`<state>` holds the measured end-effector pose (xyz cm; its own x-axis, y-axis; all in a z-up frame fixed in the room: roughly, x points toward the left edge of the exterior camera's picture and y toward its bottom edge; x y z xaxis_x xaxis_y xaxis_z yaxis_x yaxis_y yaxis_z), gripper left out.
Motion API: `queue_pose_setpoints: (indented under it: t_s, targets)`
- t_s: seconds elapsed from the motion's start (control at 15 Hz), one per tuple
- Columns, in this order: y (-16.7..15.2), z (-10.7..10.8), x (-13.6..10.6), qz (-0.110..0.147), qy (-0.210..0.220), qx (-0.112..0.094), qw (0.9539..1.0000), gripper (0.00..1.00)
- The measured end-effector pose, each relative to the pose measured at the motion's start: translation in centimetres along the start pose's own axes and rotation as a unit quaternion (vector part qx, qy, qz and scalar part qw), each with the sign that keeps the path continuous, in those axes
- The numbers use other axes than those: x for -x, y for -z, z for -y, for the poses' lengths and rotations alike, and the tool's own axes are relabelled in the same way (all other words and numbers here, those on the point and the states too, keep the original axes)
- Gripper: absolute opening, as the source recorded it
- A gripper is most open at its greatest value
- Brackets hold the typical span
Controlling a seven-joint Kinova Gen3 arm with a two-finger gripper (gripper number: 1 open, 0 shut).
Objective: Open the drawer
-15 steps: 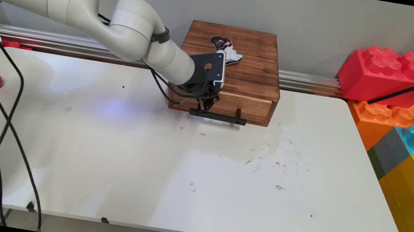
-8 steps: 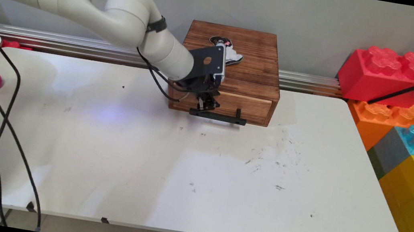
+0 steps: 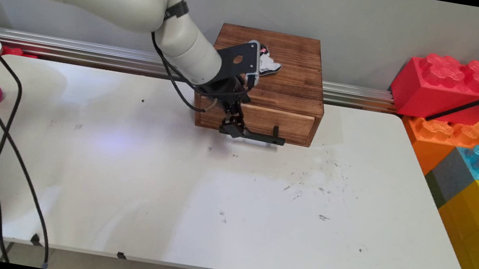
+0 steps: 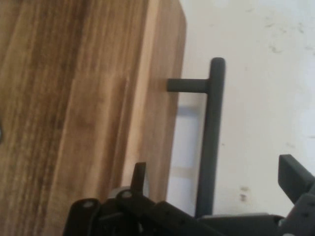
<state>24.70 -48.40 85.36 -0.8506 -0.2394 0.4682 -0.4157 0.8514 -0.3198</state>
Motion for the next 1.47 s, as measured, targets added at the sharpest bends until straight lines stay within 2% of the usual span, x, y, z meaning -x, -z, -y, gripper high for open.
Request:
queue_pose_setpoints:
  t_s: [0.27, 0.8, 1.13, 1.47]
  targets:
    - [-0.3, 0.8, 0.1, 0.008, 0.001, 0.033, 0.9994, 1.0]
    - [-2.2, 1.7, -0.8, 0.029, -0.032, 0.071, 0.9965, 1.0]
    - [-3.5, 1.3, -1.5, 0.04, -0.045, 0.09, 0.9941, 1.0]
    - [-5.1, 0.9, -1.6, 0.052, -0.052, 0.098, 0.9925, 1.0]
